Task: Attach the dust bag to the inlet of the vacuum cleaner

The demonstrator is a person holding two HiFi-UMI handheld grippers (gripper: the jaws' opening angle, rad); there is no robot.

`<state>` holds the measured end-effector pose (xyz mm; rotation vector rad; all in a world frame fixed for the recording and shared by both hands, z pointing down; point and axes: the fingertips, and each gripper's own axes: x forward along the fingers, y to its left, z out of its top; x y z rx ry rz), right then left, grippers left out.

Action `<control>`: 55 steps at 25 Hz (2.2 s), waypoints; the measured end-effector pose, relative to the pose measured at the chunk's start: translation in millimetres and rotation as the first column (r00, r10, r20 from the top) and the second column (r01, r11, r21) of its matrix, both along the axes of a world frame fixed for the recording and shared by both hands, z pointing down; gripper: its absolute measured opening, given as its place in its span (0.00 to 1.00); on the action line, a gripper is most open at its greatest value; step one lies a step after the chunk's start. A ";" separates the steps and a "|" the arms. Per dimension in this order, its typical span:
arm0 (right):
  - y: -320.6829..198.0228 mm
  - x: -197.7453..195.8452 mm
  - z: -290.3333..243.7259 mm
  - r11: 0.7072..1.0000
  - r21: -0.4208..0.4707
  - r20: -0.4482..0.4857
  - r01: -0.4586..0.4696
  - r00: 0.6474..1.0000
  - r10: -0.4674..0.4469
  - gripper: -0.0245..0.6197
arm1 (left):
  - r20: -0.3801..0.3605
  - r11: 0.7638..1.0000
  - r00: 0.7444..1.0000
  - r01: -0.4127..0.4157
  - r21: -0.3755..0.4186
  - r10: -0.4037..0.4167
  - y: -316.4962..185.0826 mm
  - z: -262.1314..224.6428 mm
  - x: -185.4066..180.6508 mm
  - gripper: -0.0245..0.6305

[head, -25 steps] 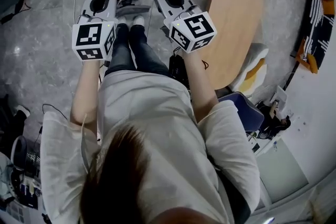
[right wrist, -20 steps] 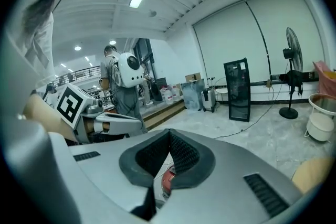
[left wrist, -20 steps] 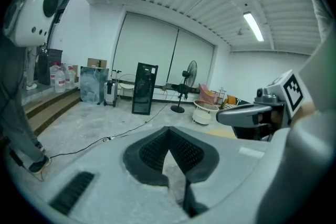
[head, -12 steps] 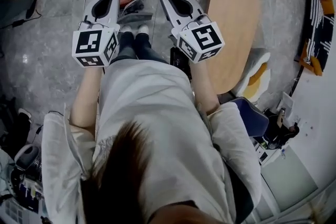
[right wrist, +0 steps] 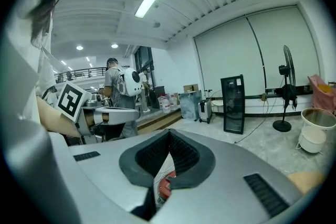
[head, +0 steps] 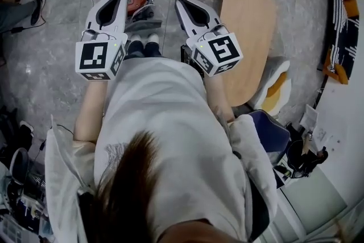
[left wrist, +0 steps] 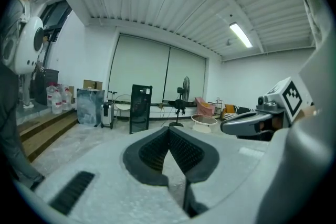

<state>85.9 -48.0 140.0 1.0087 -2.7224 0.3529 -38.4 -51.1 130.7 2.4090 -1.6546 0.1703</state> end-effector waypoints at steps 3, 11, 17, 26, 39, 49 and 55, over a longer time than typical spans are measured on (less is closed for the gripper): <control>0.6 7.5 -4.0 1.000 0.011 0.008 -0.020 1.000 0.020 0.04 | 0.018 1.000 1.000 -0.001 0.010 0.001 8.3 -2.6 1.9 0.06; 4.3 23.2 -8.9 0.998 0.049 0.014 -0.034 0.999 0.033 0.04 | -0.001 0.997 0.998 0.061 0.043 -0.061 25.1 -6.2 -0.7 0.06; 10.5 28.6 -5.3 0.998 0.060 0.010 -0.026 1.000 0.026 0.04 | -0.002 0.997 1.000 0.017 0.079 -0.017 31.5 -6.6 12.3 0.06; 17.2 37.5 -0.5 0.997 0.070 0.004 -0.046 0.999 0.046 0.04 | -0.019 0.991 0.997 0.083 0.104 -0.081 40.9 -6.2 6.1 0.06; 33.2 41.6 -0.4 0.996 0.079 0.005 -0.042 0.999 0.042 0.04 | 0.011 0.982 0.992 0.123 0.143 -0.126 61.0 -10.1 5.6 0.06; 30.0 35.4 5.4 0.996 0.085 0.008 -0.036 0.999 0.035 0.04 | 0.001 0.981 0.990 0.140 0.135 -0.142 67.5 -0.5 -1.5 0.06; 29.1 35.1 3.9 0.995 0.087 0.014 -0.039 0.999 0.038 0.04 | 0.006 0.983 0.991 0.129 0.133 -0.131 66.3 -1.6 1.5 0.06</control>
